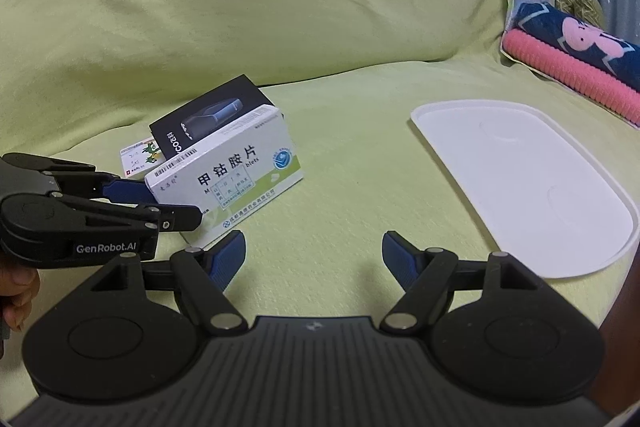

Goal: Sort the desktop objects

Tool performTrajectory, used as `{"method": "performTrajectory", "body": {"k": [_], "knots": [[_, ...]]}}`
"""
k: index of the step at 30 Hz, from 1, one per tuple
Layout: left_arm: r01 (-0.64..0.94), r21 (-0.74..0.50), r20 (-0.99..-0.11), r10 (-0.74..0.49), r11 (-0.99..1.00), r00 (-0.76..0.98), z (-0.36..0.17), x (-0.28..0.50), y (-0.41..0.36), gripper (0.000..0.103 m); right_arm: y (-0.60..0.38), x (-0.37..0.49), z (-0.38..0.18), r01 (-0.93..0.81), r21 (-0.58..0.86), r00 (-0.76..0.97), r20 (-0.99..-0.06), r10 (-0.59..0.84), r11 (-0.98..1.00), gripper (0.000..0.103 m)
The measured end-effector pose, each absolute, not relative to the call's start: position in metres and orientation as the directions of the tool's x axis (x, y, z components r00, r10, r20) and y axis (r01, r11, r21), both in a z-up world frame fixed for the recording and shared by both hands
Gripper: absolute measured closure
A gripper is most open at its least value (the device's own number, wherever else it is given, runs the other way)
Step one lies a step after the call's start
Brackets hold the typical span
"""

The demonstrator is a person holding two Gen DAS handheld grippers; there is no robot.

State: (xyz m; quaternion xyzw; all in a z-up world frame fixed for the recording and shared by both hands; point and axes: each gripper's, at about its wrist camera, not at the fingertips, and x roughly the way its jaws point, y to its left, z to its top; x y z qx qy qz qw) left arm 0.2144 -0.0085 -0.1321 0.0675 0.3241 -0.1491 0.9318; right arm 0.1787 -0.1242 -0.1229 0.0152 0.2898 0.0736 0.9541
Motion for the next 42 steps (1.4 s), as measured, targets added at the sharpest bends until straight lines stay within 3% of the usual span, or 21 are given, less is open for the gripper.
{"method": "performTrajectory", "body": {"k": [12,13,19,23,37,42], "knots": [[0.356,0.125,-0.603,-0.214,0.926,0.769,-0.132,0.217,-0.025,0.058,-0.123,0.179,-0.124,-0.126,0.067,0.818,-0.558,0.142,0.99,0.03],[0.359,0.125,-0.603,-0.217,0.925,0.767,-0.132,0.218,-0.025,0.064,-0.123,0.179,-0.124,-0.125,0.066,0.818,-0.558,0.14,0.99,0.03],[0.381,0.104,-0.609,-0.244,0.919,0.755,-0.128,0.217,-0.026,0.075,-0.127,0.179,-0.124,-0.101,0.074,0.819,-0.56,0.126,0.992,0.03],[0.382,0.093,-0.612,-0.25,0.919,0.75,-0.127,0.216,-0.025,0.075,-0.133,0.18,-0.124,-0.074,0.094,0.82,-0.561,0.115,0.993,0.03],[0.438,0.079,-0.614,-0.302,0.895,0.729,-0.124,0.204,-0.047,0.075,-0.172,0.184,-0.114,0.054,0.48,0.832,-0.507,0.226,0.876,0.032],[0.5,0.125,-0.606,-0.332,0.857,0.722,-0.125,0.196,-0.065,0.075,-0.168,0.187,-0.113,0.046,0.53,0.834,-0.488,0.26,0.847,0.042]]}}
